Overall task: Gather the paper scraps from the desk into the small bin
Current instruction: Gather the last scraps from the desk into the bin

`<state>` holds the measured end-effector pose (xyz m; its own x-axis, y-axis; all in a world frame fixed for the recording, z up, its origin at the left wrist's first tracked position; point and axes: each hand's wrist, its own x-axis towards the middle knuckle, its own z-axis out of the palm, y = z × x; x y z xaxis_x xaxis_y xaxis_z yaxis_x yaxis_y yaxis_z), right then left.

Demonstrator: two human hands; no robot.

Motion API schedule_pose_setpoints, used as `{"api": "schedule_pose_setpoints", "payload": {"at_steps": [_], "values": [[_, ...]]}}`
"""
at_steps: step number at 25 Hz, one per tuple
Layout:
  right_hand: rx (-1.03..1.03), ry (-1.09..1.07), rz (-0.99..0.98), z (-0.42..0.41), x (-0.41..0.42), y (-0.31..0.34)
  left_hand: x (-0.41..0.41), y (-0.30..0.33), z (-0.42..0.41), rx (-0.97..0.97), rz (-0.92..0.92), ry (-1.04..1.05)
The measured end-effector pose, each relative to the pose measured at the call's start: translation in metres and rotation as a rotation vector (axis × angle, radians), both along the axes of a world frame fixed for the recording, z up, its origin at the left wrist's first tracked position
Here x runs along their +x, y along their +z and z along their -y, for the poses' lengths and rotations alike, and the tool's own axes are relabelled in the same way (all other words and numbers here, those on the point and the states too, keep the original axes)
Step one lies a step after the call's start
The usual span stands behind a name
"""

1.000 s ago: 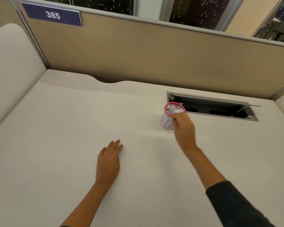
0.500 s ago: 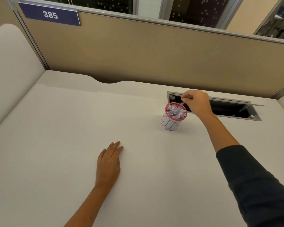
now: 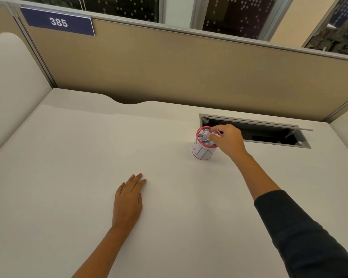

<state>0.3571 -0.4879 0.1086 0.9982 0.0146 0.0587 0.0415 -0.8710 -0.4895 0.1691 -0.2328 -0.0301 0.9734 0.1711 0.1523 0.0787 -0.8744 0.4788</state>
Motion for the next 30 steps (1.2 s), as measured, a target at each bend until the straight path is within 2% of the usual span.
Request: {"api": "schedule_pose_setpoints", "payload": {"at_steps": [6, 12, 18, 21, 24, 30], "values": [[-0.389, -0.016, -0.275, -0.023, 0.029, 0.005, -0.002, 0.0, 0.0, -0.003, -0.009, 0.002], [-0.519, -0.019, -0.267, -0.037, 0.037, -0.005, 0.0, 0.001, 0.0, -0.009, -0.005, 0.002], [-0.486, 0.068, -0.321, -0.029, 0.041, 0.014, 0.0, 0.001, -0.001, -0.013, -0.006, 0.004], [-0.416, 0.102, -0.275, -0.021, 0.042, 0.04, 0.0, 0.0, 0.0, -0.007, -0.006, 0.001], [-0.35, 0.027, -0.195, -0.022, 0.043, 0.045, 0.0, 0.0, -0.001, -0.009, -0.008, -0.002], [-0.497, 0.049, -0.308, -0.038, 0.04, 0.006, 0.0, 0.001, -0.001, -0.004, 0.003, -0.005]]}}
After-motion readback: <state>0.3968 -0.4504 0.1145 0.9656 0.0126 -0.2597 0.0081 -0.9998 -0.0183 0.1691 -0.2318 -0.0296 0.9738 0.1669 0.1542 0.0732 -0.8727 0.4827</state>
